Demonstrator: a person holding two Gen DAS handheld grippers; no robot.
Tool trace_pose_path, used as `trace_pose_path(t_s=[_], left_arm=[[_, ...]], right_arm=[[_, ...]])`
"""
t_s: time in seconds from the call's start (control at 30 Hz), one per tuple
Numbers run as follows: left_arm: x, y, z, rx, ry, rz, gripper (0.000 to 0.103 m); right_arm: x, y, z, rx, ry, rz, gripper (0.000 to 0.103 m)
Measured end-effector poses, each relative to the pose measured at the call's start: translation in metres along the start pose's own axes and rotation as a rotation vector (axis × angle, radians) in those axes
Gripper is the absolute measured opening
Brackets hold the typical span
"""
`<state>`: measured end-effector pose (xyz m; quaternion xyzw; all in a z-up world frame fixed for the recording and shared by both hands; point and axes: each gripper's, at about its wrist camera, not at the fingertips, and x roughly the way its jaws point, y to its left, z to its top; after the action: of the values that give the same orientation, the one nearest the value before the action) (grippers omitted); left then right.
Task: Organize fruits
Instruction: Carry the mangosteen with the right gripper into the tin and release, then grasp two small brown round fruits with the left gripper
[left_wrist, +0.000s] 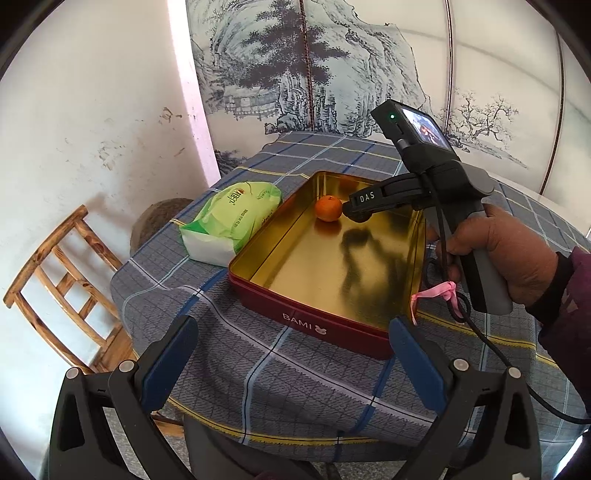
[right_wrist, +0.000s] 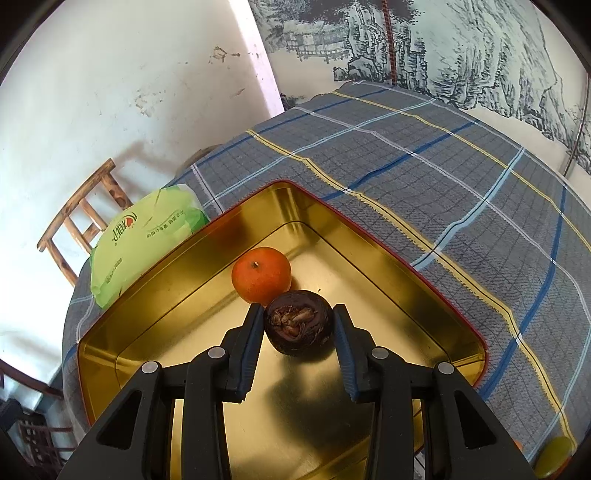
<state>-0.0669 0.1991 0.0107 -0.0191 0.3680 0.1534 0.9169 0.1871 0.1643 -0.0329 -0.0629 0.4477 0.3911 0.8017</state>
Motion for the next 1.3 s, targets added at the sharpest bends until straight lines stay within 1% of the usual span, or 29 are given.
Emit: trace_pose_path(t_s=[0.3, 0.53, 0.67, 0.73, 0.8, 0.9, 0.93, 0.97, 1.0, 1.03, 1.13, 1.17, 1.23, 1.27, 1.3], left_arm=[[0.001, -0.002, 0.000, 0.005, 0.006, -0.005, 0.102], [0.002, -0.004, 0.000, 0.001, 0.015, -0.011, 0.102], [0.001, -0.006, 0.000, 0.011, 0.008, -0.010, 0.102], [-0.001, -0.008, 0.000, 0.021, -0.001, -0.020, 0.102], [-0.005, -0.012, 0.000, 0.042, -0.013, -0.042, 0.102], [-0.008, -0.023, -0.001, 0.097, -0.022, -0.095, 0.102], [-0.010, -0.029, -0.001, 0.128, -0.024, -0.124, 0.102], [-0.011, -0.035, -0.002, 0.148, -0.027, -0.144, 0.102], [-0.013, -0.040, -0.002, 0.165, -0.029, -0.170, 0.102], [-0.013, -0.046, -0.002, 0.181, -0.024, -0.209, 0.102], [-0.014, -0.064, 0.001, 0.226, 0.001, -0.329, 0.102], [-0.013, -0.071, 0.004, 0.243, 0.007, -0.355, 0.102], [-0.012, -0.085, 0.008, 0.282, 0.005, -0.394, 0.102], [-0.012, -0.094, 0.010, 0.312, 0.002, -0.428, 0.102], [-0.011, -0.100, 0.011, 0.333, -0.002, -0.442, 0.102]], right_arm=[[-0.010, -0.003, 0.003, 0.025, -0.040, 0.025, 0.041], [-0.030, 0.005, -0.001, 0.034, -0.083, 0.064, 0.047], [-0.056, 0.008, -0.014, 0.042, -0.116, 0.089, 0.049], [-0.081, 0.005, -0.029, 0.048, -0.159, 0.102, 0.049], [-0.112, -0.005, -0.051, 0.054, -0.213, 0.090, 0.049], [-0.157, -0.031, -0.092, 0.076, -0.277, 0.025, 0.050], [-0.171, -0.042, -0.106, 0.086, -0.288, -0.013, 0.050], [-0.186, -0.056, -0.124, 0.100, -0.295, -0.070, 0.050], [-0.199, -0.070, -0.141, 0.119, -0.297, -0.130, 0.050], [-0.208, -0.081, -0.153, 0.138, -0.297, -0.169, 0.050], [-0.237, -0.129, -0.203, 0.250, -0.288, -0.284, 0.050], [-0.245, -0.147, -0.222, 0.300, -0.276, -0.338, 0.050], [-0.254, -0.170, -0.247, 0.363, -0.266, -0.392, 0.050], [-0.258, -0.180, -0.258, 0.391, -0.264, -0.413, 0.050], [-0.262, -0.190, -0.270, 0.419, -0.263, -0.430, 0.050]])
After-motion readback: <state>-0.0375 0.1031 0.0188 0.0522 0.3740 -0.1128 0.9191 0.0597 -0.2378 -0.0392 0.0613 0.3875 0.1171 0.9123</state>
